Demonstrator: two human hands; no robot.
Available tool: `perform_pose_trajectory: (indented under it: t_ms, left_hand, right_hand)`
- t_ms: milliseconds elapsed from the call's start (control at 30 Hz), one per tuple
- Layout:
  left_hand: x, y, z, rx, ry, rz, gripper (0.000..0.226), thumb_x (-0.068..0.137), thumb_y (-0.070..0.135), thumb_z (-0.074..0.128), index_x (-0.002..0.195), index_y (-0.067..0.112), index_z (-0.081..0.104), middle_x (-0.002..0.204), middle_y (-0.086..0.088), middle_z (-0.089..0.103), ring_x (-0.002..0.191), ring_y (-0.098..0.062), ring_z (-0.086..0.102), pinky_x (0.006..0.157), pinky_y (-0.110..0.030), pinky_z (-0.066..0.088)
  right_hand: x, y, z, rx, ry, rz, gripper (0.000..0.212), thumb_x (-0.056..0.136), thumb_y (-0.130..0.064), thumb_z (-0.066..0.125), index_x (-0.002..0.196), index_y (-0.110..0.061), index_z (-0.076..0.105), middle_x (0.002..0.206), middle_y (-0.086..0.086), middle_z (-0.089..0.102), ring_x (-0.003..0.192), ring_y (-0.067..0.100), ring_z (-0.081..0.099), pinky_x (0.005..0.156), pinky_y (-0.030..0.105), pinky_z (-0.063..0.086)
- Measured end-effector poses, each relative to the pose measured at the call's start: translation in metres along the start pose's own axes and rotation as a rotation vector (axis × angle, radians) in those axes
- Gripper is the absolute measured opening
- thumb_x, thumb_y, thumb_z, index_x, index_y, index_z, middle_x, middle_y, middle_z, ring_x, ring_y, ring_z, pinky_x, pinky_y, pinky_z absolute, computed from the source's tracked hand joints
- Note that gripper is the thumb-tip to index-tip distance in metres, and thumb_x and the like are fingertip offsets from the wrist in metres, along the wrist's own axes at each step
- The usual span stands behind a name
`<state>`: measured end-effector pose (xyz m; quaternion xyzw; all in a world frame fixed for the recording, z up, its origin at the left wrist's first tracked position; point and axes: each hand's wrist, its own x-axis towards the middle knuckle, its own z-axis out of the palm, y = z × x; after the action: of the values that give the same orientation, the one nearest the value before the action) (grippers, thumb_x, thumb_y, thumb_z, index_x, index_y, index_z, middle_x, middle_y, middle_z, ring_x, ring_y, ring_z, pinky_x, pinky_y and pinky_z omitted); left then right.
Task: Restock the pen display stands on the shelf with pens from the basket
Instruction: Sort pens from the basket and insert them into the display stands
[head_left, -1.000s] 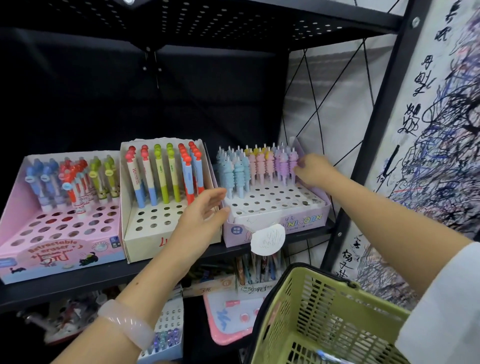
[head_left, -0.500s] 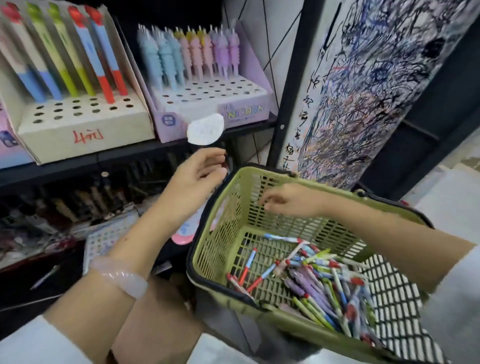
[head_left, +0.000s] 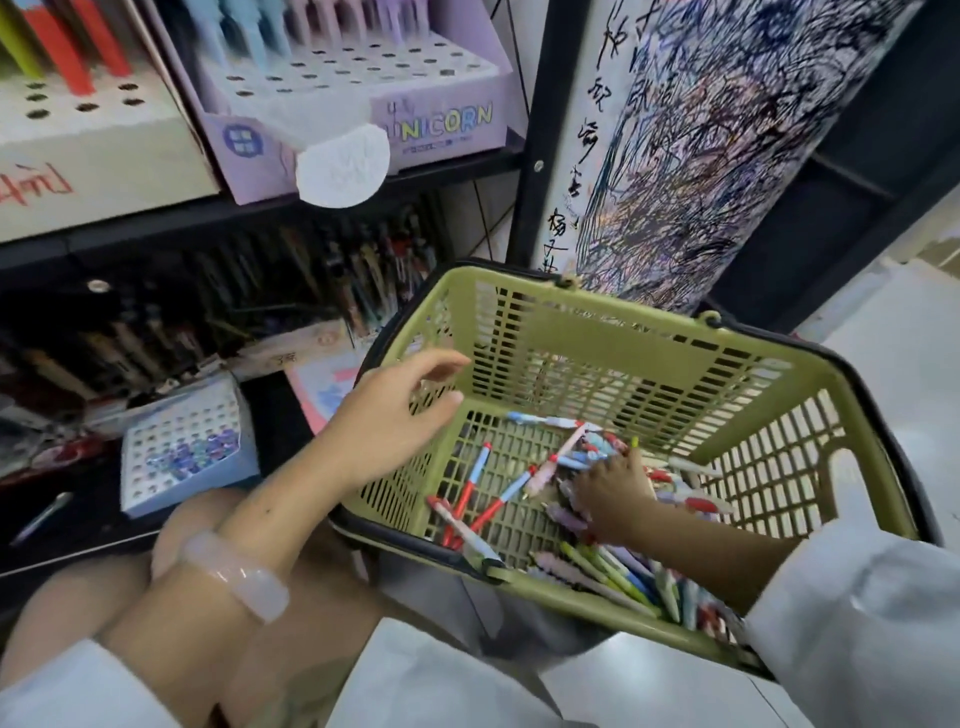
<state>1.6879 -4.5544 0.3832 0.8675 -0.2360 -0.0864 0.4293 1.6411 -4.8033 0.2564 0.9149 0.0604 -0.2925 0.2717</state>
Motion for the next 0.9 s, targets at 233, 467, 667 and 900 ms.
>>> perform_pose_trajectory:
  t_ms: [233, 467, 667, 900]
  left_hand:
    - [-0.003, -0.003, 0.001, -0.07, 0.048, 0.002, 0.026, 0.092, 0.018, 0.055, 0.113, 0.034, 0.055, 0.109, 0.025, 0.056, 0.103, 0.018, 0.048, 0.085, 0.003, 0.033]
    - [-0.004, -0.004, 0.002, -0.103, 0.068, -0.005, 0.025, 0.091, 0.016, 0.055, 0.108, 0.035, 0.055, 0.106, 0.023, 0.058, 0.102, 0.013, 0.052, 0.085, -0.002, 0.036]
    - [-0.005, 0.0, 0.0, -0.139, 0.053, -0.029, 0.025, 0.092, 0.015, 0.053, 0.106, 0.036, 0.055, 0.107, 0.022, 0.059, 0.101, 0.012, 0.052, 0.084, -0.003, 0.037]
    - [-0.008, 0.016, 0.011, -0.403, -0.099, -0.247, 0.043, 0.093, 0.024, 0.054, 0.132, 0.031, 0.038, 0.127, 0.006, 0.051, 0.108, -0.001, 0.05, 0.085, -0.016, 0.039]
  right_hand:
    - [0.006, -0.013, 0.001, 0.064, 0.043, 0.011, 0.041, 0.101, -0.042, 0.026, 0.13, -0.018, 0.043, 0.116, 0.012, 0.054, 0.108, 0.027, 0.05, 0.098, 0.045, 0.032]
    - [0.017, -0.019, 0.009, 0.482, 0.079, 0.11, 0.042, 0.096, -0.045, 0.041, 0.12, -0.01, 0.043, 0.125, 0.016, 0.052, 0.11, 0.029, 0.053, 0.081, 0.033, 0.039]
    - [0.008, -0.002, -0.023, 0.979, 0.126, -0.062, 0.046, 0.089, -0.03, 0.06, 0.12, -0.005, 0.038, 0.107, 0.011, 0.057, 0.092, 0.023, 0.056, 0.074, 0.032, 0.047]
    - [-0.033, 0.024, -0.135, 1.897, 0.238, -0.361, 0.03, 0.086, 0.001, 0.056, 0.109, -0.015, 0.046, 0.094, 0.01, 0.06, 0.066, 0.011, 0.065, 0.061, 0.026, 0.056]
